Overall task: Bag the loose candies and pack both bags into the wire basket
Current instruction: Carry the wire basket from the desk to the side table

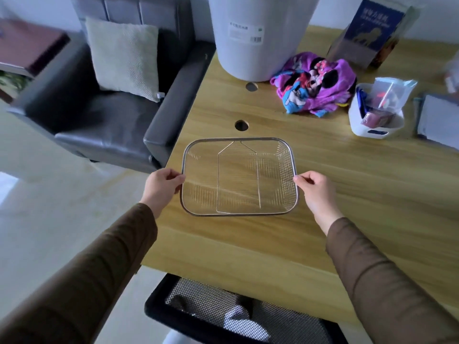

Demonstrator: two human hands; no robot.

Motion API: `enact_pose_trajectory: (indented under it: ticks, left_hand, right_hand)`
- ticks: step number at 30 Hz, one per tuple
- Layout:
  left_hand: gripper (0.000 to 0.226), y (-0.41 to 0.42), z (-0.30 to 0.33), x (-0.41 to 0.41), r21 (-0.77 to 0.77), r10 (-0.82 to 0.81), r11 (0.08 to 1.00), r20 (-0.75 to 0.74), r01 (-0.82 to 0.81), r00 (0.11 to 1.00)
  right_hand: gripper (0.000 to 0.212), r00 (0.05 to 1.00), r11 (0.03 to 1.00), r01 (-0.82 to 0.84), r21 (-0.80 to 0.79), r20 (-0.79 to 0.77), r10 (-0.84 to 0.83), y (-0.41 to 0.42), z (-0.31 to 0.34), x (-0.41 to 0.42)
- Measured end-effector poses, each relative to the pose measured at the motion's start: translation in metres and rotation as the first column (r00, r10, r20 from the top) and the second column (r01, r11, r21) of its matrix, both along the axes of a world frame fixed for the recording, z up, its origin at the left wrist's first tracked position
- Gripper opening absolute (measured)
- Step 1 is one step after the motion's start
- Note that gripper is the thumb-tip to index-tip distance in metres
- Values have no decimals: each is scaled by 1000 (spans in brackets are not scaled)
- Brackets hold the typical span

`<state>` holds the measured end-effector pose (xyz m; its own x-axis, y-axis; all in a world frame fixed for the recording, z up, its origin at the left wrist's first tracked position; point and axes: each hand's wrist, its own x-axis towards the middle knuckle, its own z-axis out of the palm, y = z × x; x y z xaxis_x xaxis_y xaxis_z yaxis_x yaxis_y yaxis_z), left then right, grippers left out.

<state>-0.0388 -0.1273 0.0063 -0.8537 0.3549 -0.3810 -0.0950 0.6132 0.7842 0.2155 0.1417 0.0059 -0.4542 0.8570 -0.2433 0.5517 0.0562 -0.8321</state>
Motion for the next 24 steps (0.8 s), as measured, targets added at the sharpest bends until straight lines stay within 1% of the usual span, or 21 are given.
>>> enact_pose_trajectory:
  ticks: [5, 8, 11, 18, 24]
  left_hand:
    - [15, -57, 3, -30, 18, 63, 998, -19, -63, 998]
    - [13, -97, 6, -51, 32, 86, 996, -14, -86, 996]
    - [14, -133, 8, -71, 59, 106, 993, -17, -105, 994]
    - [13, -226, 8, -129, 75, 154, 985, -7, -153, 988]
    - [10, -302, 3, -182, 78, 175, 982, -4, -174, 985]
  right_hand:
    - [18, 998, 998, -61, -15, 17, 61, -41, 6, -46]
    - [24, 996, 996, -85, -18, 23, 85, -68, 7, -78]
    - [19, 992, 992, -125, -10, 17, 125, -98, 11, -109]
    - [19, 979, 977, -199, 73, 60, 195, -182, 16, -182]
    - [20, 974, 968, -222, 116, 62, 216, -254, 10, -244]
